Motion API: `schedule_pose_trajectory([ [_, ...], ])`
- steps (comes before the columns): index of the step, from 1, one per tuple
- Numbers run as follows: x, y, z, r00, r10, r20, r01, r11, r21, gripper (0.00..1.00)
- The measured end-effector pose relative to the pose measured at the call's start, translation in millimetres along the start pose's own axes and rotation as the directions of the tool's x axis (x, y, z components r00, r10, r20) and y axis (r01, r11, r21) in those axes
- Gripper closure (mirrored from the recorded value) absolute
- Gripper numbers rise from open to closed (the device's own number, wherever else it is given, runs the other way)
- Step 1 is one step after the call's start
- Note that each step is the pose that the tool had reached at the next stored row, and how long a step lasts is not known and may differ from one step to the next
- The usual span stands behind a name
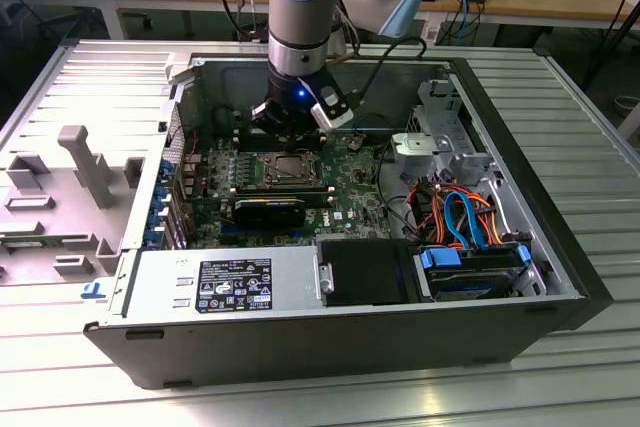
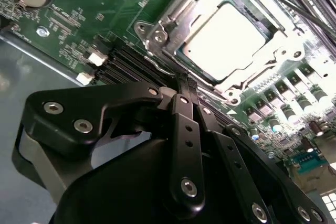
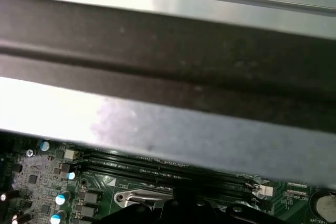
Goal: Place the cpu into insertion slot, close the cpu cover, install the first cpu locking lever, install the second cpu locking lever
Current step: 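Install the first cpu locking lever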
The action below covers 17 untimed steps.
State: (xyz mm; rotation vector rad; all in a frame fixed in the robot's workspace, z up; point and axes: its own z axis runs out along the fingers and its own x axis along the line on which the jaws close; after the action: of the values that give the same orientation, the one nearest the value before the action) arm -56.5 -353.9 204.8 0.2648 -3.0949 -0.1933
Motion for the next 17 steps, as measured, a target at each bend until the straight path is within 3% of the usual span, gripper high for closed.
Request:
schedule_pose_trajectory([
  [6,-8.0,-1.3,0.4,1.0,-0.009,-0.0012,0.009,1.0,0.0003,0.89],
  [17,-16.2,-3.1,0.2,0.9999,-0.012,-0.0015,0.012,0.9999,0.0003,0.89],
])
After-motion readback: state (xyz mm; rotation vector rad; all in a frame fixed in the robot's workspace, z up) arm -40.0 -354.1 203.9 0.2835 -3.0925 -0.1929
